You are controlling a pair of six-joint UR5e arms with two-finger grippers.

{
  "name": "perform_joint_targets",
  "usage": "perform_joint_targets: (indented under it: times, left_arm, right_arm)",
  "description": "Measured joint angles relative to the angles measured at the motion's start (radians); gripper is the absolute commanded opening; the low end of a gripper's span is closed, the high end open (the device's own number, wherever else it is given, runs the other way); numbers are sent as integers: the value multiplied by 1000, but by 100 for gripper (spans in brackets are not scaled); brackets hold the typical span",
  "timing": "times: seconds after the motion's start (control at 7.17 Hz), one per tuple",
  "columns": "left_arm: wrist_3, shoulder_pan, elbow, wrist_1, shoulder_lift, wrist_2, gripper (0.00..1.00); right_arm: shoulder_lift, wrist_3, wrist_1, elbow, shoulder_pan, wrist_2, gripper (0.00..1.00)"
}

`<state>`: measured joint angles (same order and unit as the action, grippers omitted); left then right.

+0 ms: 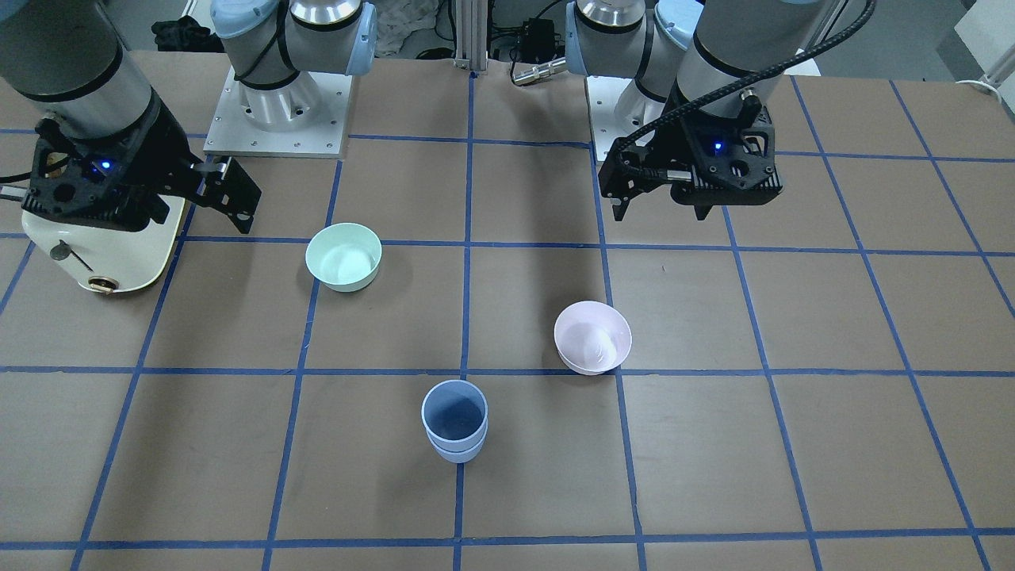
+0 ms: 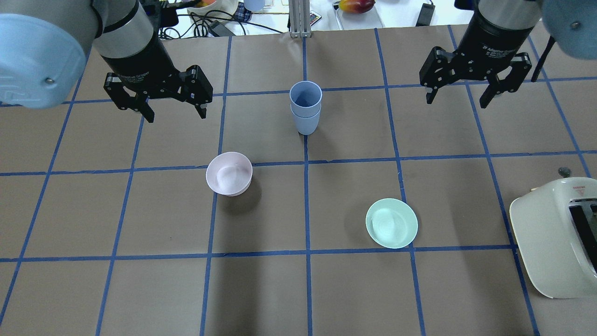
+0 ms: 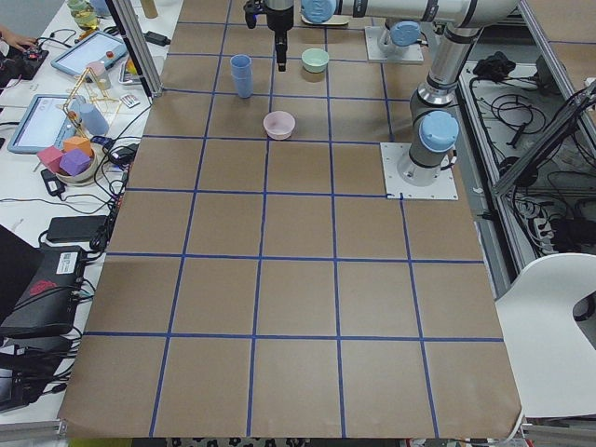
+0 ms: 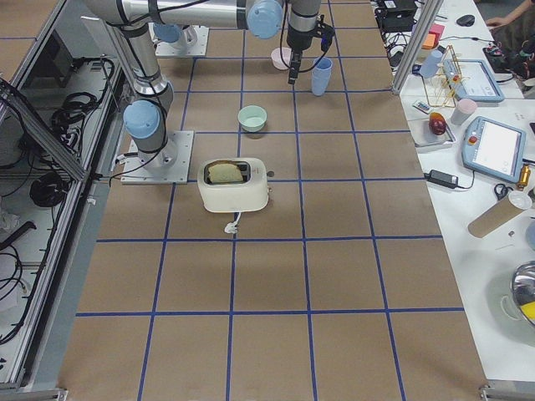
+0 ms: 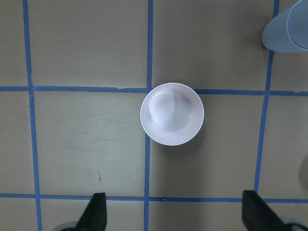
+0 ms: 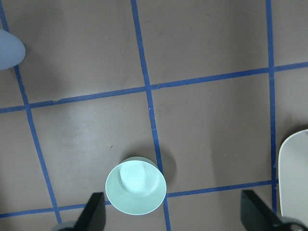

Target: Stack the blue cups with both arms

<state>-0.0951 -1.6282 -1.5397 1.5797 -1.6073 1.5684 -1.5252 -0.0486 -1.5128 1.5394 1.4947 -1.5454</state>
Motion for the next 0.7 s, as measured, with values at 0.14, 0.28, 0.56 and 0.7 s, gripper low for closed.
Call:
perform_joint_targets:
  times: [0.14, 0.28, 0.56, 0.7]
  left_arm:
    - [0, 1, 1, -1, 0, 0, 100]
    - [0, 1, 1, -1, -1, -1, 100]
    - [0, 1, 1, -1, -2, -1, 100]
    - [0, 1, 1, -1, -2, -1, 100]
  right_arm:
    - [-12, 12, -1, 10, 1, 2, 100]
    - [-17, 17, -2, 11, 2, 3, 100]
    - [-19, 19, -3, 11, 2, 2, 100]
    - [-19, 18, -3, 12, 2, 1, 100]
